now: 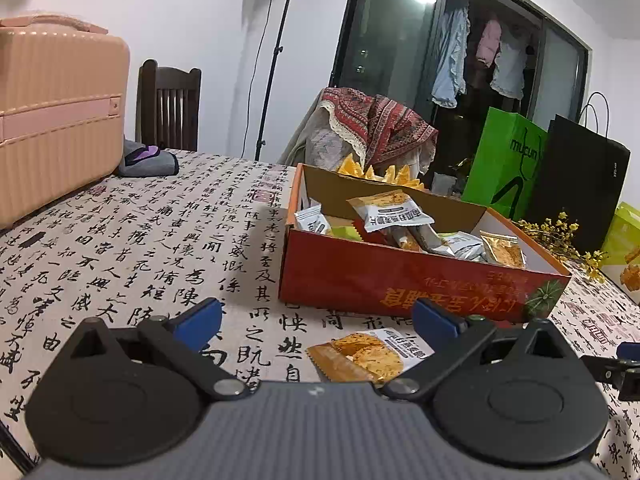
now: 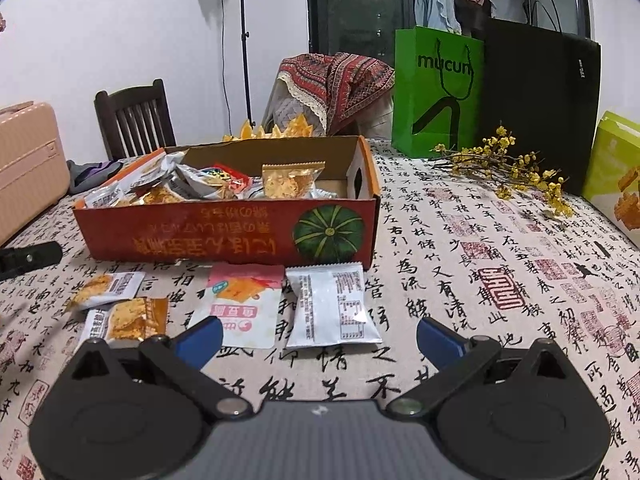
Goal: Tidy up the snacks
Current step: 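Withdraw both tools from the box toward the remaining packets, then grasp a white cookie packet with the right tool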
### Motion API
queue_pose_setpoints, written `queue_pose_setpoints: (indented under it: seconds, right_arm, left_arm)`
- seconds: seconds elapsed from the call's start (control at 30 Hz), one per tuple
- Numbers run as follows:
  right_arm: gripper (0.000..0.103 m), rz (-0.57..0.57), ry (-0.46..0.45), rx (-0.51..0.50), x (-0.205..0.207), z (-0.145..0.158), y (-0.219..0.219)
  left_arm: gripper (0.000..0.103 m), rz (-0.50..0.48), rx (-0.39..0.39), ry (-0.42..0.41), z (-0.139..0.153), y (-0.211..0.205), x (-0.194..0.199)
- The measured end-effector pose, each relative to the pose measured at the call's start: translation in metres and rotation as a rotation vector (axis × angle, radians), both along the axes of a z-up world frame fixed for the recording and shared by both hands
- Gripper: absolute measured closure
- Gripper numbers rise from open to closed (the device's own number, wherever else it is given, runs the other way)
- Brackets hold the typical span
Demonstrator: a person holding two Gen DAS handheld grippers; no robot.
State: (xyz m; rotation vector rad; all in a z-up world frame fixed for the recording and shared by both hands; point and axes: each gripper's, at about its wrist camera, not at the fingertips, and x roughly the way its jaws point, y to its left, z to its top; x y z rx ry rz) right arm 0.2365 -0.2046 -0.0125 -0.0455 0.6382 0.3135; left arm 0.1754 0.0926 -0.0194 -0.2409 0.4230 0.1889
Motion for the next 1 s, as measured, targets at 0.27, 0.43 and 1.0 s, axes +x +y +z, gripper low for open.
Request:
queue_pose_setpoints:
  seconds: [0.27, 0.43, 1.0]
  right_arm:
    - [0.0, -0.013, 0.02, -0.037, 0.026, -0.002, 0.009]
    - [0.0, -0.043, 0.064, -0.088, 0.052, -0.015, 0.016]
    - [0.06, -0.016, -0.001, -0.042, 0.041, -0.015, 0.012]
  left_arm:
    - [0.0, 0.002, -0.018, 0.007, -0.001, 0.003, 0.001]
    - [0.0, -0.001, -0.024, -0.001, -0.001, 0.003, -0.001]
    - [0.0, -0.003, -0.045, 0.009, -0.002, 0.006, 0.001]
